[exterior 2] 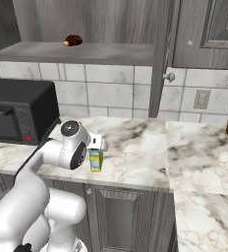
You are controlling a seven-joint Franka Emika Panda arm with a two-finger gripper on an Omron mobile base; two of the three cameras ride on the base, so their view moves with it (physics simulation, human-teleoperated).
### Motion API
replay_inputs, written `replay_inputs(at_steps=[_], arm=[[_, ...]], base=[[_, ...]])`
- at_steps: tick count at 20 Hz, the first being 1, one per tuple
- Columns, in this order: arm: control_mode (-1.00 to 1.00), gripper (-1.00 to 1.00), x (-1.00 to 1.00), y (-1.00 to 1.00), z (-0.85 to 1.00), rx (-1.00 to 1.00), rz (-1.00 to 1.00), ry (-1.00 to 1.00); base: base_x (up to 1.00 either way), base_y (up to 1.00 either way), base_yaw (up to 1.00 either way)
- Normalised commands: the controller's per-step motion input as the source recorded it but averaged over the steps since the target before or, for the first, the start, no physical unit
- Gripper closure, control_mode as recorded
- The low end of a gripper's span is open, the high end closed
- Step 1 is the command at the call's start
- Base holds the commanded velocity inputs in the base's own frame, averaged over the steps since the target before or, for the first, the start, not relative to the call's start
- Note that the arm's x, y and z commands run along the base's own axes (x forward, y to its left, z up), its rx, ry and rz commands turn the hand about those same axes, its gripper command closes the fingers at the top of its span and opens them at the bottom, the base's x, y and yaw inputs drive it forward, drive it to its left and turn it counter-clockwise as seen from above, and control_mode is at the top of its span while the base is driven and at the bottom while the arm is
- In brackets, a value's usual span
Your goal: Pick the boxed food and cereal from the counter and place them in the cabinets closest to them.
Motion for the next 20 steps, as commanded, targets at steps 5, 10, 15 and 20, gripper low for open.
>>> replay_inputs(at_steps=[5,10,15,20], arm=[[-1.0,-1.0,0.19,0.0,-0.19,0.0,0.0,-0.02],[-1.0,-1.0,0.13,0.0,-0.28,0.0,0.0,-0.01],[-1.0,-1.0,0.07,0.0,-0.32,0.0,0.0,-0.02],[-1.0,-1.0,0.12,0.0,-0.23,0.0,0.0,-0.03]], base=[[0.0,0.0,0.0],[0.0,0.0,0.0],[0.0,0.0,0.0],[0.0,0.0,0.0]])
